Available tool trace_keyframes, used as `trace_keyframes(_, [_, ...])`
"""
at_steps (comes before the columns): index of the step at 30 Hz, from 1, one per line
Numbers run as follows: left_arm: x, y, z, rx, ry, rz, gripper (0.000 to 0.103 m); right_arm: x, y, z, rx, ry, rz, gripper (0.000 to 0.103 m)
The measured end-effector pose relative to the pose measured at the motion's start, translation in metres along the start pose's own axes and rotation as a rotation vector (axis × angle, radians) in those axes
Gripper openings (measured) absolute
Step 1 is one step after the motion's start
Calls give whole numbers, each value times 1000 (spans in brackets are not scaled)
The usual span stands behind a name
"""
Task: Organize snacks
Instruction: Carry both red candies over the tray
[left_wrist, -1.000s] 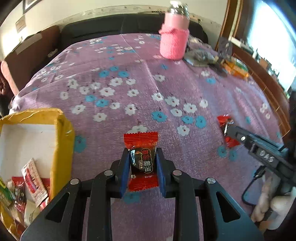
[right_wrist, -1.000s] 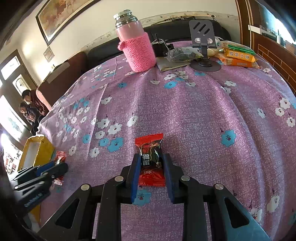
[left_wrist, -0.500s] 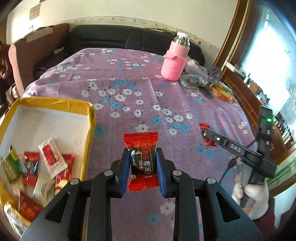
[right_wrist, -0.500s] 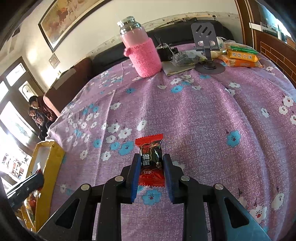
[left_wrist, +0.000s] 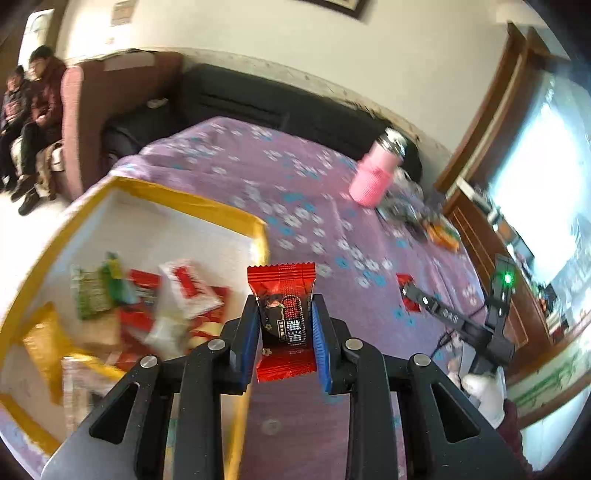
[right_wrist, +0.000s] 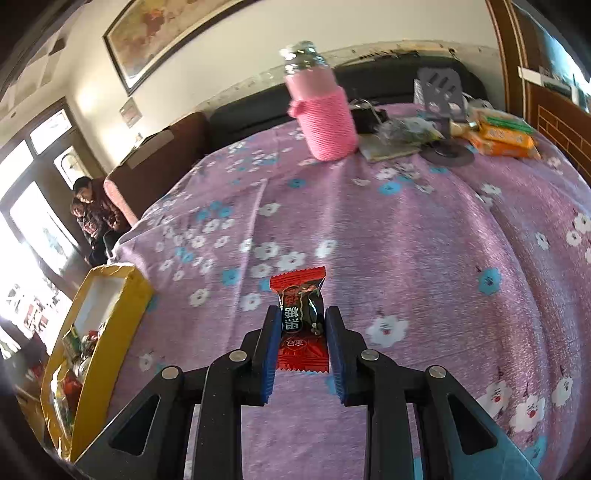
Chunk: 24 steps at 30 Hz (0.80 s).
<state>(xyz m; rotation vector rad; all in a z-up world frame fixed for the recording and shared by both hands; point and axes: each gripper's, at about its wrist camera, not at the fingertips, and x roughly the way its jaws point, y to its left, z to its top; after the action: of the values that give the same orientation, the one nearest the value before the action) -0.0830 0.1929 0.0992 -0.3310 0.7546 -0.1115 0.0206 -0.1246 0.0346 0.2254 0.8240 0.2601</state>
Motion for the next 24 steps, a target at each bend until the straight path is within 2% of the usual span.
trace_keyframes(4, [-23,35,4,-47,-46,33,24,-9,26,-4,-26,11,23,25])
trace_keyframes(10, [-45,74,2,-78,-102,103,24,-28,91,-8,-133,13,89,25])
trace_keyframes(15, [-49,99,6,-102,-96,96,24,-38,150,-5,-217,19,166,22])
trace_keyframes(18, [-46,108,17,-74,-85,107,24,-38,183,-8,-269,30,196,15])
trace_keyframes(22, [-45,115,24,-54,-80,112,24,-28,210,-10,-293,64,208,16])
trace_keyframes(23, [-47,115,23,-49,-85,106,24,-23,208,-10,-282,67,185,17])
trace_keyframes(24, [-49,117,21,-48,-86,99,24,-18,206,-10,-284,80,167,23])
